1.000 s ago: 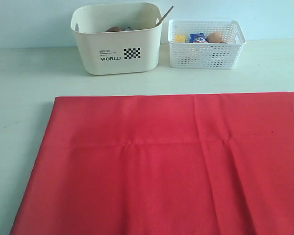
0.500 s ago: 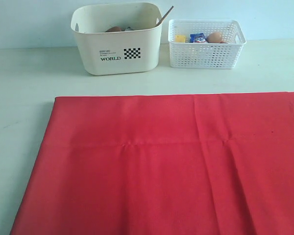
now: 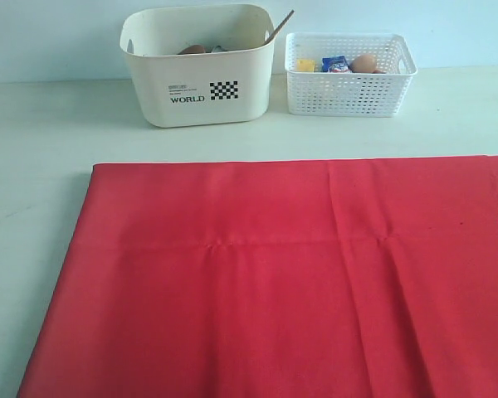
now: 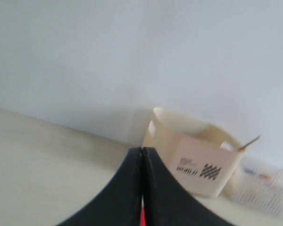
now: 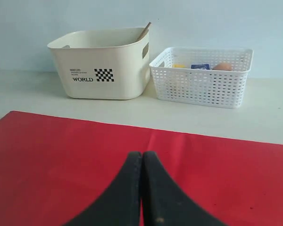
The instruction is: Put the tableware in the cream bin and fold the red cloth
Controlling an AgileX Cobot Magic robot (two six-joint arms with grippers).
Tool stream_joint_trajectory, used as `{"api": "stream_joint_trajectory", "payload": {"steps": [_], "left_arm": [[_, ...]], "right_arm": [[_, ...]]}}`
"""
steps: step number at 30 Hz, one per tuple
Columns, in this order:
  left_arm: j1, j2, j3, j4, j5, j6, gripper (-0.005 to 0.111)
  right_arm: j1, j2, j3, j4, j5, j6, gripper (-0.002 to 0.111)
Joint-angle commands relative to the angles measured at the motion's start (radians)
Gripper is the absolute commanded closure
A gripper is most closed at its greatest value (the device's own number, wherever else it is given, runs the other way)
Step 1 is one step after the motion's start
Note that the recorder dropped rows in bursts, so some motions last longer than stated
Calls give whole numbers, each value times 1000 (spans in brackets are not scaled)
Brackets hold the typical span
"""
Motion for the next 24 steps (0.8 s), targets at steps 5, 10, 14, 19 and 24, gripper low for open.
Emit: {"api": "stream_joint_trajectory", "payload": {"steps": [5, 10, 14, 19, 24], "left_arm": [[-8, 40, -51, -14, -43, -65, 106], [-8, 285, -119, -14, -39, -36, 106], [-8, 507, -169, -9, -41, -4, 106], [-8, 802, -216, -5, -67, 53, 100], [-70, 1036, -257, -5, -94, 80, 66]], "right_arm": [[-4, 7, 5, 0, -19, 45, 108], [-4, 24, 5, 0, -28, 45, 108], [-4, 24, 5, 0, -28, 45, 108], [-4, 24, 5, 0, -28, 45, 108], [-4, 24, 5, 0, -28, 45, 108]]}}
